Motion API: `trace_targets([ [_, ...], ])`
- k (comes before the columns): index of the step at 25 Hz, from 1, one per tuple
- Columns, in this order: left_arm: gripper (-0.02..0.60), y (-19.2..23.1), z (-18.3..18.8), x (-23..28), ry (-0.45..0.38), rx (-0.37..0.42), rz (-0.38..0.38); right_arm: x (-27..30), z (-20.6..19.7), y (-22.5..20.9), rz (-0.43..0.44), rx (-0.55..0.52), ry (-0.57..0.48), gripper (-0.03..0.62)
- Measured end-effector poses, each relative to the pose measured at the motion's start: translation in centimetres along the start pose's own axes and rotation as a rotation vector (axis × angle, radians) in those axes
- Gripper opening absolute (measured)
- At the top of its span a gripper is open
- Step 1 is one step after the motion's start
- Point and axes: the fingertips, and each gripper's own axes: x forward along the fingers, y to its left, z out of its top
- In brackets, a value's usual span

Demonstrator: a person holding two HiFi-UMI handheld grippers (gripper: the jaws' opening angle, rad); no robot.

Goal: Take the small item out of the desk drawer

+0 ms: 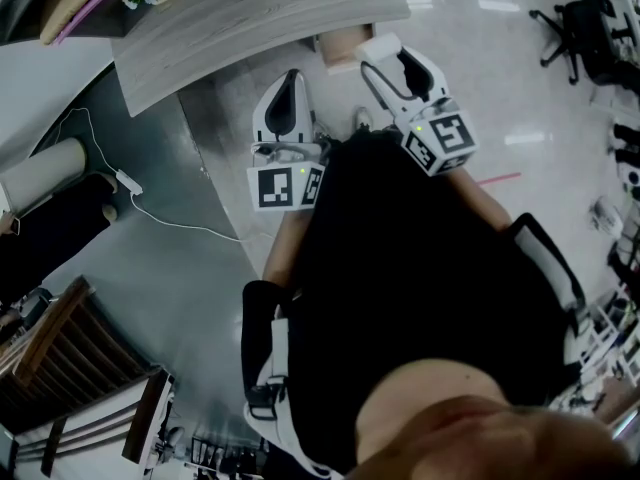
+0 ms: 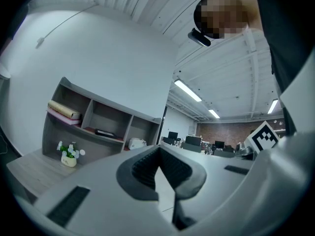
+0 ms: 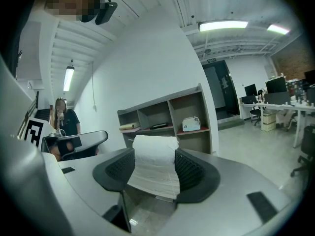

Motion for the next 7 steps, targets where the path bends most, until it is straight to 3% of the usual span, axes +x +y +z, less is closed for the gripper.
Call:
trace_targets([
  [7, -0.003, 0.03, -0.45, 0.32, 0.005, -0.005, -0.008, 0.24, -0.34, -0.08, -0.002, -0.002, 0.006, 0.249],
])
